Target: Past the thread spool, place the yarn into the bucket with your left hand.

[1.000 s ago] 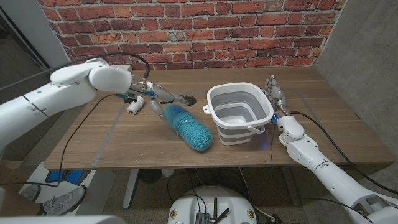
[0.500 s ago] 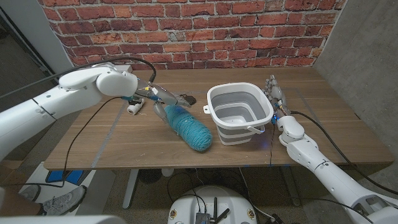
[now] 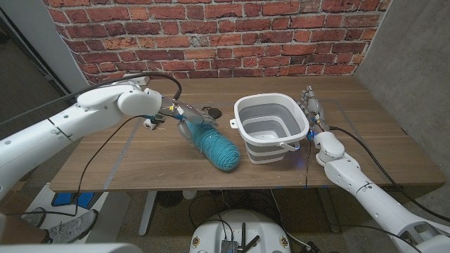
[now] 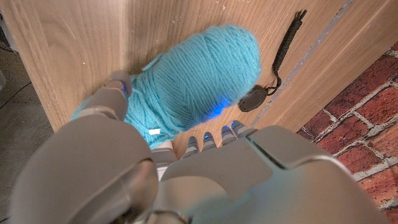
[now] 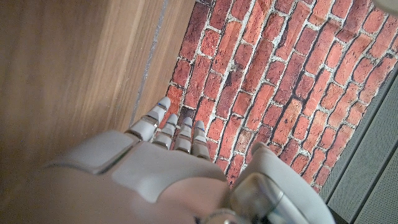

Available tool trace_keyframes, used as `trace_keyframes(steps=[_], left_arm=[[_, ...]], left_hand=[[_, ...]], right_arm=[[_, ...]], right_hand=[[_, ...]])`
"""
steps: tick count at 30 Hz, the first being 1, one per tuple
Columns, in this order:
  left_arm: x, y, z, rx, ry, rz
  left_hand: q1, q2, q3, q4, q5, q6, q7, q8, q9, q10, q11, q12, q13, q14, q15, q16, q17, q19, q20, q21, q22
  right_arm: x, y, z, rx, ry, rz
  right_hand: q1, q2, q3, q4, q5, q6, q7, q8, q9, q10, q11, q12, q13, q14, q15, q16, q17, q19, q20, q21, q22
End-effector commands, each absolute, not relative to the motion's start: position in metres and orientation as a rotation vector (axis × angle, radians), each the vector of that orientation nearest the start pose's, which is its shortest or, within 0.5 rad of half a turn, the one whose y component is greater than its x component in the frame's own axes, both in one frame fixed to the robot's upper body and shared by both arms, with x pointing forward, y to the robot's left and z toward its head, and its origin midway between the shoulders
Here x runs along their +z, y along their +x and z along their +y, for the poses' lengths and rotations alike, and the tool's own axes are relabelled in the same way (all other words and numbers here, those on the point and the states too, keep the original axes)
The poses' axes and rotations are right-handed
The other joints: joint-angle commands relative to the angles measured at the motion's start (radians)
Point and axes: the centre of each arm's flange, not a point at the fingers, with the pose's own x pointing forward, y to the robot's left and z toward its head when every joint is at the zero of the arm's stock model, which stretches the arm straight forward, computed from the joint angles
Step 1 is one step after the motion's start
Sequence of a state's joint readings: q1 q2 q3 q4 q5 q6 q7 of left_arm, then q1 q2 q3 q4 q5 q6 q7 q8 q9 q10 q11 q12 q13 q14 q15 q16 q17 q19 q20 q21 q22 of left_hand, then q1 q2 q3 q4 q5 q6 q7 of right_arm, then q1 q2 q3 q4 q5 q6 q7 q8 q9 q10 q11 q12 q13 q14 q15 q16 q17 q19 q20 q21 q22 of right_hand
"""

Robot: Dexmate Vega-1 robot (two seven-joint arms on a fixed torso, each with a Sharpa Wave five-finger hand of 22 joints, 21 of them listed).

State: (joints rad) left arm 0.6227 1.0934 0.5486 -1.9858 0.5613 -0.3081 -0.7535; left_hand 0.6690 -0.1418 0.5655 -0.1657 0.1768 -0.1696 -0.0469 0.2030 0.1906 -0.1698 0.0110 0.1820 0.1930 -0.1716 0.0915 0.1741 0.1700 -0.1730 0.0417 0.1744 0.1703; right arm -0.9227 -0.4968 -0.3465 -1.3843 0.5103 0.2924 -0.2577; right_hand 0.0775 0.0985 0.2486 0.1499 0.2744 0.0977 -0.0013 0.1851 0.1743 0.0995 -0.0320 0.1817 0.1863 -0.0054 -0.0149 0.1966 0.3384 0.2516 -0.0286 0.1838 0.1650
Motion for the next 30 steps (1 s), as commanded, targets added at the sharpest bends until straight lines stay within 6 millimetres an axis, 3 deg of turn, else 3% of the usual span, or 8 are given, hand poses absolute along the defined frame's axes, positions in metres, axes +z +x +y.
trace_keyframes(steps=[1,30], left_arm=[[0.04,0.527,0.216,-0.611,2.152,-0.505],[0.024,0.556,0.205,-0.686,2.164,-0.569]], left_hand=[[0.004,0.001,-0.007,-0.001,0.001,-0.273,-0.006,0.009,0.002,-0.26,0.003,0.012,0.002,-0.269,0.002,0.008,0.004,-0.203,0.01,0.008,0.001],[0.012,0.001,-0.024,-0.004,0.002,-0.198,-0.01,0.047,0.0,-0.182,-0.02,0.036,0.0,-0.184,-0.018,0.025,0.004,-0.124,-0.008,0.027,-0.001]], right_arm=[[-0.048,0.637,-0.301,-0.041,0.029,-0.608],[-0.055,0.633,-0.306,-0.066,0.037,-0.599]], right_hand=[[-0.014,0.05,0.011,0.0,0.003,0.0,0.0,0.004,0.003,0.001,0.0,0.008,0.002,-0.005,0.001,0.006,0.001,-0.002,0.004,0.002,0.002],[-0.022,0.049,0.021,0.0,0.004,0.002,0.0,0.004,0.003,0.0,-0.001,0.009,0.002,-0.003,0.002,0.009,-0.006,-0.002,0.004,0.003,0.002]])
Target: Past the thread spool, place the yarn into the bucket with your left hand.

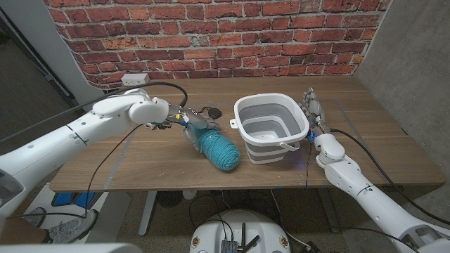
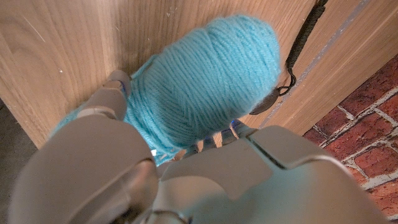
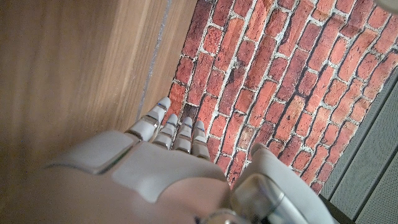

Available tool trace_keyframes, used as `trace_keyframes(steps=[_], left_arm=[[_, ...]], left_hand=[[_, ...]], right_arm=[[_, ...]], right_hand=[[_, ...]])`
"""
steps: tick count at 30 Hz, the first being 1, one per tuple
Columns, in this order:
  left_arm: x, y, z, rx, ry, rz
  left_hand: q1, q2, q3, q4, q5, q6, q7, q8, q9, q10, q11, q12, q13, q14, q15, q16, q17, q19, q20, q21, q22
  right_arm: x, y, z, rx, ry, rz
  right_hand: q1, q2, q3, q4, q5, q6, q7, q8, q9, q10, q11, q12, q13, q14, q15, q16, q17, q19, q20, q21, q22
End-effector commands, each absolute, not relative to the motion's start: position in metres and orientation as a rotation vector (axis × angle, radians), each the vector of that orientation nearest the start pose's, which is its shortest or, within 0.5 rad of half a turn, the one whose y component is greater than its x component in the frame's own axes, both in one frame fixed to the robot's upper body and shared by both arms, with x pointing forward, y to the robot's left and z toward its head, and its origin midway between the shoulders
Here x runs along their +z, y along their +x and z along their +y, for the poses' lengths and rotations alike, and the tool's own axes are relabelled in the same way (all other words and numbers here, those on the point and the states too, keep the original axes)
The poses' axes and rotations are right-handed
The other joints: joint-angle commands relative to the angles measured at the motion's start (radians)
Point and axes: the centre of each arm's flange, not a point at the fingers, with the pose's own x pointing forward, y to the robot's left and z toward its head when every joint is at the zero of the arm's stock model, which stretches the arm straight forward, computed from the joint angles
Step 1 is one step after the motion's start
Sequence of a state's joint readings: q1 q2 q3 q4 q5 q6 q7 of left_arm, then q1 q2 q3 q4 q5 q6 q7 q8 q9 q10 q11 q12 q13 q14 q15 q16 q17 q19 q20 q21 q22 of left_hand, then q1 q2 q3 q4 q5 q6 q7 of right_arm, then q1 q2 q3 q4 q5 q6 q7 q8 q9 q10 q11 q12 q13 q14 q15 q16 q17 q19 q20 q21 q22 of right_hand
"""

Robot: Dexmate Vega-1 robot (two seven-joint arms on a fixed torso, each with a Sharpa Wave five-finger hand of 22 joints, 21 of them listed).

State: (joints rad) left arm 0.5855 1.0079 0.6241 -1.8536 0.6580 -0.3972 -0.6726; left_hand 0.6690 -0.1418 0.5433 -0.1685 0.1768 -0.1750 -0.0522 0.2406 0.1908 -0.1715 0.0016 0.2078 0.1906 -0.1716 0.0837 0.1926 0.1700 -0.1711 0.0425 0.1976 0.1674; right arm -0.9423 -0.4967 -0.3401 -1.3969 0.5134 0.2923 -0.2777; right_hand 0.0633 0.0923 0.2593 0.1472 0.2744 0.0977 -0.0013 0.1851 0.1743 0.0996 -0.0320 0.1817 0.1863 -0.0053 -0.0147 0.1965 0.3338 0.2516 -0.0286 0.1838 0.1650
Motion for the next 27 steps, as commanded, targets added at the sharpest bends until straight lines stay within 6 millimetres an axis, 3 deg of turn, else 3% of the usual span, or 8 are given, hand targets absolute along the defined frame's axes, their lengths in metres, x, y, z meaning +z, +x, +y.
trace_keyframes(steps=[1,8,12,19,21,27], left_arm=[[0.023,0.556,0.205,-0.686,2.165,-0.568],[0.017,0.558,0.205,-0.687,2.158,-0.57],[0.012,0.56,0.208,-0.688,2.142,-0.59],[0.004,0.563,0.212,-0.657,2.143,-0.632],[0.002,0.562,0.212,-0.643,2.139,-0.655],[-0.001,0.564,0.214,-0.611,2.135,-0.695]], left_hand=[[0.013,0.002,-0.002,-0.002,0.002,-0.188,-0.004,0.012,0.0,-0.178,-0.011,0.011,0.002,-0.18,-0.011,0.007,0.004,-0.12,-0.012,0.005,0.002],[0.026,0.004,-0.005,-0.004,0.002,-0.14,0.002,0.032,-0.001,-0.131,-0.021,0.021,0.002,-0.125,-0.02,0.014,0.004,-0.084,-0.019,0.008,0.002],[0.048,0.003,-0.01,-0.006,0.0,-0.064,0.015,0.063,-0.002,-0.052,-0.042,0.04,0.005,-0.05,-0.044,0.022,0.006,-0.022,-0.045,0.013,0.001],[0.077,0.0,-0.016,-0.008,-0.001,-0.023,-0.007,0.08,-0.002,0.02,-0.061,0.053,0.009,0.038,-0.074,0.03,0.007,0.06,-0.089,0.02,0.001],[0.094,-0.003,-0.019,-0.01,-0.001,0.01,-0.003,0.094,-0.002,0.061,-0.054,0.061,0.011,0.077,-0.086,0.033,0.007,0.094,-0.098,0.021,0.0],[0.147,-0.001,-0.023,-0.011,0.0,0.081,-0.006,0.125,-0.001,0.141,-0.081,0.073,0.015,0.175,-0.13,0.04,0.009,0.172,-0.122,0.02,0.0]], right_arm=[[-0.055,0.633,-0.306,-0.066,0.037,-0.599],[-0.054,0.633,-0.307,-0.066,0.035,-0.599],[-0.054,0.633,-0.308,-0.063,0.036,-0.598],[-0.055,0.632,-0.308,-0.056,0.042,-0.601],[-0.055,0.632,-0.308,-0.057,0.042,-0.601],[-0.054,0.631,-0.309,-0.057,0.04,-0.606]], right_hand=[[-0.008,0.055,0.01,0.003,0.004,0.002,0.0,0.004,0.003,0.001,-0.001,0.009,0.002,-0.003,0.002,0.01,-0.001,-0.002,0.004,0.003,0.002],[-0.009,0.055,0.012,0.003,0.004,0.003,-0.002,0.004,0.003,0.001,-0.002,0.009,0.002,-0.003,0.002,0.01,-0.003,-0.002,0.004,0.003,0.002],[-0.01,0.055,0.013,0.003,0.004,0.004,-0.001,0.004,0.003,0.002,-0.001,0.01,0.002,-0.004,0.002,0.01,-0.003,-0.002,0.005,0.004,0.002],[-0.012,0.054,0.014,0.003,0.004,0.004,-0.003,0.004,0.003,0.003,-0.001,0.01,0.002,-0.004,0.002,0.01,-0.005,-0.001,0.005,0.004,0.002],[-0.012,0.054,0.015,0.003,0.004,0.005,-0.003,0.005,0.003,0.003,0.0,0.01,0.002,-0.003,0.003,0.011,-0.005,-0.001,0.006,0.004,0.002],[-0.013,0.053,0.015,0.003,0.003,0.005,-0.004,0.005,0.003,0.003,0.0,0.01,0.002,-0.003,0.002,0.011,-0.006,0.0,0.005,0.004,0.002]])
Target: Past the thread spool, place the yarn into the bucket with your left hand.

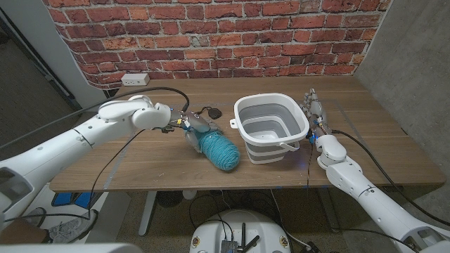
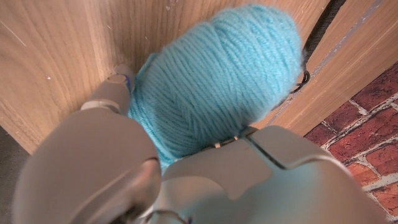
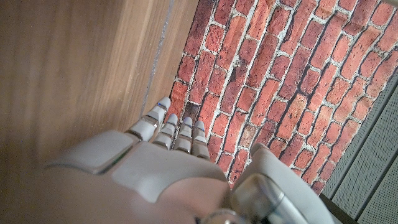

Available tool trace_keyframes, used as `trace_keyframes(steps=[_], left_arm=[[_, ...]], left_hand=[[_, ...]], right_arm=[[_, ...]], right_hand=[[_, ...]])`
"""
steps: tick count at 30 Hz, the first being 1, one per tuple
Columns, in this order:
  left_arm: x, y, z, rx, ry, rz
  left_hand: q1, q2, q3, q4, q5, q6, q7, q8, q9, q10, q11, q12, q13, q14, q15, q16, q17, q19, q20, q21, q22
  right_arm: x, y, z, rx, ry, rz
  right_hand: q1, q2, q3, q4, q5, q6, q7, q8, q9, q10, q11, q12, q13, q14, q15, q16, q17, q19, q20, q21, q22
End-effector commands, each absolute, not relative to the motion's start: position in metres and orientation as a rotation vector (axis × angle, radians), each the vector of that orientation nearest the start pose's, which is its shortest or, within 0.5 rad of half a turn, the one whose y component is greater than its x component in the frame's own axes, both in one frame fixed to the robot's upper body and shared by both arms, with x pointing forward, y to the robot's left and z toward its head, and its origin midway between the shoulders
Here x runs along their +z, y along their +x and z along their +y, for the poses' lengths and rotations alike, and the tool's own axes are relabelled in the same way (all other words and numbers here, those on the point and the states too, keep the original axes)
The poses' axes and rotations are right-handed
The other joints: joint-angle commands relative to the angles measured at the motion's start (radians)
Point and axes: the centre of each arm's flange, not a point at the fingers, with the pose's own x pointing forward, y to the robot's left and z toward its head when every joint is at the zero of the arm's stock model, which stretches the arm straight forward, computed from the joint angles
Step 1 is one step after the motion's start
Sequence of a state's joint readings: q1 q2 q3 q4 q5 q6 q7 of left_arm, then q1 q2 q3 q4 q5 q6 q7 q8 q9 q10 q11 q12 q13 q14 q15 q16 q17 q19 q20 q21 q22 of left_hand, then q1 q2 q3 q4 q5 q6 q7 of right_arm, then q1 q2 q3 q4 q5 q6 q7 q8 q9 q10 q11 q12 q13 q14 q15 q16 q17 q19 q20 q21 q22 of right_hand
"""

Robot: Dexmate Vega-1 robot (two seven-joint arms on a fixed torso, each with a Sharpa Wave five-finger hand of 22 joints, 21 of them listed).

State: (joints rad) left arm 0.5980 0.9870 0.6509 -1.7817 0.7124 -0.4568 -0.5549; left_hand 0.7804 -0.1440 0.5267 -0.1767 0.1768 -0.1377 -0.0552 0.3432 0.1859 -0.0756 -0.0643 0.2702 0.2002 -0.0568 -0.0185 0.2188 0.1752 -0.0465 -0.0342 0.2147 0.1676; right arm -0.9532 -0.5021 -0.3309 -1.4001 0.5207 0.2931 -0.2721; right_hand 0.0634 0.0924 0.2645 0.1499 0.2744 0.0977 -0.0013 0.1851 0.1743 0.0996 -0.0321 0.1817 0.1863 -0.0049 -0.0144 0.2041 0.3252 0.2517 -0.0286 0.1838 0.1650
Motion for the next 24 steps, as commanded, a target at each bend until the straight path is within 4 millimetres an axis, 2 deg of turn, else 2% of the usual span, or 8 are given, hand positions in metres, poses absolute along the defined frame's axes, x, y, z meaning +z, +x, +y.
trace_keyframes(steps=[1,6,10,15,17,20,21,24], left_arm=[[-0.0018,0.5638,0.2145,-0.603,2.133,-0.703],[-0.004,0.5652,0.2166,-0.573,2.128,-0.729],[-0.0059,0.567,0.2181,-0.562,2.126,-0.742],[-0.0073,0.5677,0.2184,-0.541,2.118,-0.79],[-0.0069,0.5692,0.2189,-0.539,2.1,-0.775],[-0.0051,0.5698,0.2192,-0.531,2.09,-0.777],[-0.0046,0.5697,0.2192,-0.529,2.087,-0.782],[-0.0029,0.5699,0.2201,-0.521,2.064,-0.785]], left_hand=[[0.05,0.002,-0.008,-0.002,0.001,0.066,-0.012,0.033,0.005,0.071,-0.029,0.015,0.007,0.085,-0.041,0.016,0.005,0.07,-0.052,0.003,0.0],[0.107,0.008,-0.026,0.001,0.003,0.155,-0.026,0.079,0.009,0.162,-0.068,0.028,0.018,0.205,-0.114,0.033,0.012,0.179,-0.076,0.012,0.004],[0.133,0.023,-0.036,0.004,0.006,0.184,-0.034,0.096,0.01,0.209,-0.09,0.037,0.025,0.261,-0.147,0.047,0.019,0.247,-0.084,0.024,0.007],[0.17,0.051,-0.06,0.007,0.011,0.281,-0.055,0.149,0.013,0.308,-0.135,0.06,0.041,0.351,-0.197,0.084,0.041,0.339,-0.095,0.042,0.014],[0.189,0.065,-0.071,0.007,0.014,0.312,-0.064,0.169,0.014,0.355,-0.144,0.071,0.048,0.39,-0.205,0.102,0.052,0.388,-0.098,0.056,0.017],[0.22,0.077,-0.095,0.006,0.018,0.401,-0.088,0.218,0.016,0.426,-0.147,0.086,0.059,0.437,-0.208,0.125,0.068,0.448,-0.106,0.074,0.021],[0.237,0.086,-0.109,0.007,0.02,0.454,-0.096,0.246,0.016,0.478,-0.15,0.099,0.066,0.47,-0.21,0.14,0.076,0.472,-0.113,0.082,0.023],[0.267,0.104,-0.127,0.007,0.025,0.524,-0.101,0.283,0.016,0.557,-0.151,0.12,0.078,0.539,-0.214,0.172,0.093,0.521,-0.12,0.102,0.028]], right_arm=[[-0.0535,0.6311,-0.3087,-0.056,0.04,-0.607],[-0.0523,0.6319,-0.3084,-0.055,0.042,-0.61],[-0.0528,0.6324,-0.3082,-0.054,0.043,-0.609],[-0.0528,0.6325,-0.3086,-0.055,0.041,-0.607],[-0.0529,0.6325,-0.3091,-0.055,0.039,-0.606],[-0.0528,0.6324,-0.3094,-0.055,0.038,-0.605],[-0.0528,0.6324,-0.3096,-0.055,0.038,-0.605],[-0.0529,0.6323,-0.3101,-0.055,0.039,-0.605]], right_hand=[[-0.013,0.053,0.01,0.0,0.003,0.004,-0.005,0.004,0.003,0.003,0.0,0.01,0.002,-0.003,0.002,0.004,0.003,0.0,0.006,0.004,0.002],[-0.014,0.052,0.011,0.0,0.003,0.005,-0.006,0.004,0.003,0.002,-0.002,0.01,0.002,-0.003,0.002,0.004,0.002,0.001,0.007,0.004,0.002],[-0.015,0.052,0.012,0.0,0.003,0.005,-0.007,0.004,0.003,0.003,-0.001,0.01,0.002,-0.003,0.002,0.004,0.001,0.001,0.009,0.004,0.002],[-0.016,0.052,0.013,0.0,0.003,0.005,-0.008,0.004,0.003,0.003,-0.001,0.01,0.002,-0.003,0.002,0.004,0.001,0.001,0.01,0.004,0.002],[-0.017,0.052,0.013,0.0,0.003,0.005,-0.007,0.004,0.003,0.003,-0.001,0.01,0.002,-0.003,0.002,0.004,0.0,0.0,0.011,0.004,0.002],[-0.017,0.051,0.013,0.0,0.003,0.005,-0.006,0.004,0.003,0.002,-0.001,0.01,0.002,-0.003,0.003,0.005,0.0,0.0,0.011,0.004,0.002],[-0.017,0.051,0.013,0.0,0.003,0.005,-0.007,0.004,0.003,0.002,-0.001,0.01,0.002,-0.003,0.002,0.005,0.0,0.001,0.011,0.004,0.002],[-0.018,0.051,0.014,0.0,0.003,0.005,-0.006,0.004,0.003,0.003,-0.002,0.01,0.002,-0.004,0.002,0.005,-0.001,0.001,0.011,0.004,0.002]])
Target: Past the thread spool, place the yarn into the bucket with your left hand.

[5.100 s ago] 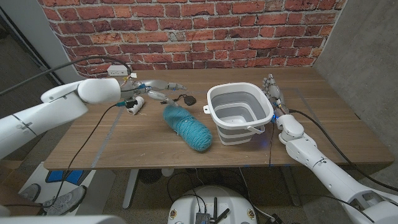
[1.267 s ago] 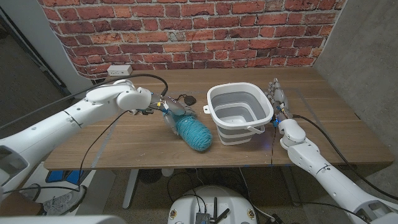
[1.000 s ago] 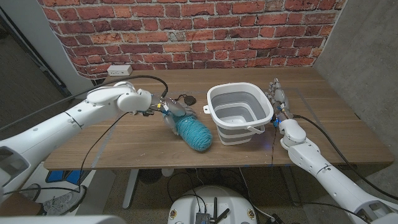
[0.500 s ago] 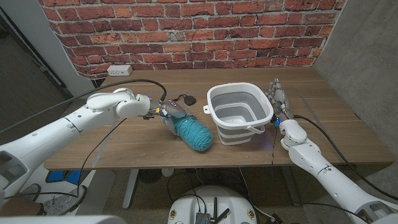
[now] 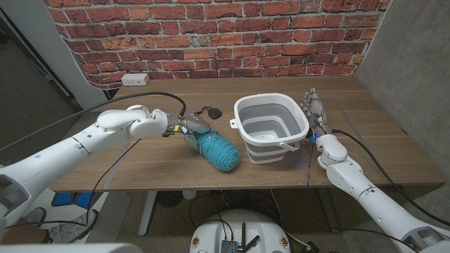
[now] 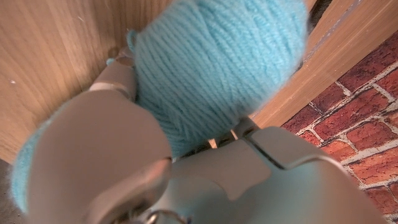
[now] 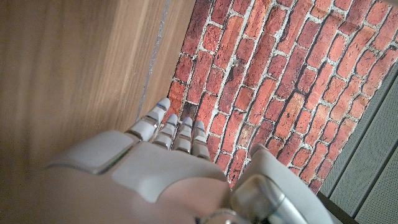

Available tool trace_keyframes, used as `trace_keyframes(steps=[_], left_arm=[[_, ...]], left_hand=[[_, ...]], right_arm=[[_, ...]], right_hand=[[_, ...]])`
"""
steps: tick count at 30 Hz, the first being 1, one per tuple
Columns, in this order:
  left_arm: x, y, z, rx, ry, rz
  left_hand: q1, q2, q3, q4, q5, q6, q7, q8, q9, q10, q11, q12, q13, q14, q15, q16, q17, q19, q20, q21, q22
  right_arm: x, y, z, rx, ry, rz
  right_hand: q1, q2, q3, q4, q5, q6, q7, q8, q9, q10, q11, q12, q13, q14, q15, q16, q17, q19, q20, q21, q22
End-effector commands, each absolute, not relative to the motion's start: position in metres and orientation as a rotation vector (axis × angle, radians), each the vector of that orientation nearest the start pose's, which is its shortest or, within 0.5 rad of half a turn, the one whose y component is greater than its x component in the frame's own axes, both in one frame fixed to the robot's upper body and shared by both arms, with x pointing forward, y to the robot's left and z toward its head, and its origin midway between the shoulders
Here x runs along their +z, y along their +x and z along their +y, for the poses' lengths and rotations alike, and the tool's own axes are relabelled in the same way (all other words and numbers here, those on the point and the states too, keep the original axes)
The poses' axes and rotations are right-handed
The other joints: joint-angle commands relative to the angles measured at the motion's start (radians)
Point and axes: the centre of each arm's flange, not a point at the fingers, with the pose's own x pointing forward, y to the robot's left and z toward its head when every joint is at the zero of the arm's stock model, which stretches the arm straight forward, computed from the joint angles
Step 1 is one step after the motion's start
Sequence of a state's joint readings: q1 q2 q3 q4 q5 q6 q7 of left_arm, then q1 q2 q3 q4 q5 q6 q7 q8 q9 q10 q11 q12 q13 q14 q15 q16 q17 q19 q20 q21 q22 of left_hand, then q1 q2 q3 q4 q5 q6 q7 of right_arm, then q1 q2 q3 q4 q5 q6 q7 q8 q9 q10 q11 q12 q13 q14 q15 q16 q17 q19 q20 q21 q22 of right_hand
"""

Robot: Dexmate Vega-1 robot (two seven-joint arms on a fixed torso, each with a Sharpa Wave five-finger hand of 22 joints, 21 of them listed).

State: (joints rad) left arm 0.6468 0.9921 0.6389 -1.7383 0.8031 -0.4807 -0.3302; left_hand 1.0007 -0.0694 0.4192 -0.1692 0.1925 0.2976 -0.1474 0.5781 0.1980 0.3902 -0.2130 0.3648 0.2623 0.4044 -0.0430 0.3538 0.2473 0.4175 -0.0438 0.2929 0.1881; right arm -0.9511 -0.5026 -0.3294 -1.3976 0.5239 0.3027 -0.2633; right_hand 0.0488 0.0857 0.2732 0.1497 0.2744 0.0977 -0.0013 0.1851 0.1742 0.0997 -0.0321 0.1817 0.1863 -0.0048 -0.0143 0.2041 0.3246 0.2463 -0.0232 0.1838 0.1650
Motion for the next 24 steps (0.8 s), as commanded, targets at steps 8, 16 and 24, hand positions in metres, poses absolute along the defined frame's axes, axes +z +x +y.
trace_keyframes(steps=[8,16,24], left_arm=[[0.0,0.571,0.221,-0.506,2.042,-0.823],[0.006,0.569,0.223,-0.496,2.027,-0.826],[0.02,0.566,0.225,-0.513,2.004,-0.805]], left_hand=[[0.127,0.056,-0.05,-0.003,0.029,0.235,-0.009,0.113,0.004,0.257,-0.004,0.062,0.042,0.214,-0.195,0.085,0.054,0.147,-0.144,0.083,0.019],[0.146,0.065,-0.057,-0.002,0.033,0.276,-0.014,0.128,0.004,0.296,-0.003,0.065,0.049,0.255,-0.196,0.091,0.059,0.167,-0.151,0.105,0.023],[0.149,0.076,-0.063,0.005,0.034,0.292,0.003,0.125,-0.001,0.311,0.0,0.053,0.051,0.261,-0.196,0.065,0.043,0.164,-0.154,0.119,0.025]], right_arm=[[-0.052,0.633,-0.31,-0.05,0.034,-0.603],[-0.051,0.632,-0.31,-0.051,0.03,-0.599],[-0.047,0.631,-0.31,-0.048,0.025,-0.598]], right_hand=[[-0.004,0.058,0.007,0.001,0.003,0.009,-0.007,0.006,0.003,0.003,-0.002,0.01,0.002,-0.003,0.003,0.005,-0.001,0.006,0.006,0.004,0.002],[-0.006,0.057,0.008,0.001,0.003,0.012,-0.007,0.006,0.003,0.002,-0.003,0.01,0.002,-0.004,0.003,0.005,-0.002,0.006,0.006,0.004,0.002],[-0.007,0.057,0.01,0.001,0.003,0.012,-0.007,0.006,0.003,0.002,-0.001,0.01,0.002,-0.004,0.002,0.006,-0.004,0.006,0.007,0.004,0.003]])
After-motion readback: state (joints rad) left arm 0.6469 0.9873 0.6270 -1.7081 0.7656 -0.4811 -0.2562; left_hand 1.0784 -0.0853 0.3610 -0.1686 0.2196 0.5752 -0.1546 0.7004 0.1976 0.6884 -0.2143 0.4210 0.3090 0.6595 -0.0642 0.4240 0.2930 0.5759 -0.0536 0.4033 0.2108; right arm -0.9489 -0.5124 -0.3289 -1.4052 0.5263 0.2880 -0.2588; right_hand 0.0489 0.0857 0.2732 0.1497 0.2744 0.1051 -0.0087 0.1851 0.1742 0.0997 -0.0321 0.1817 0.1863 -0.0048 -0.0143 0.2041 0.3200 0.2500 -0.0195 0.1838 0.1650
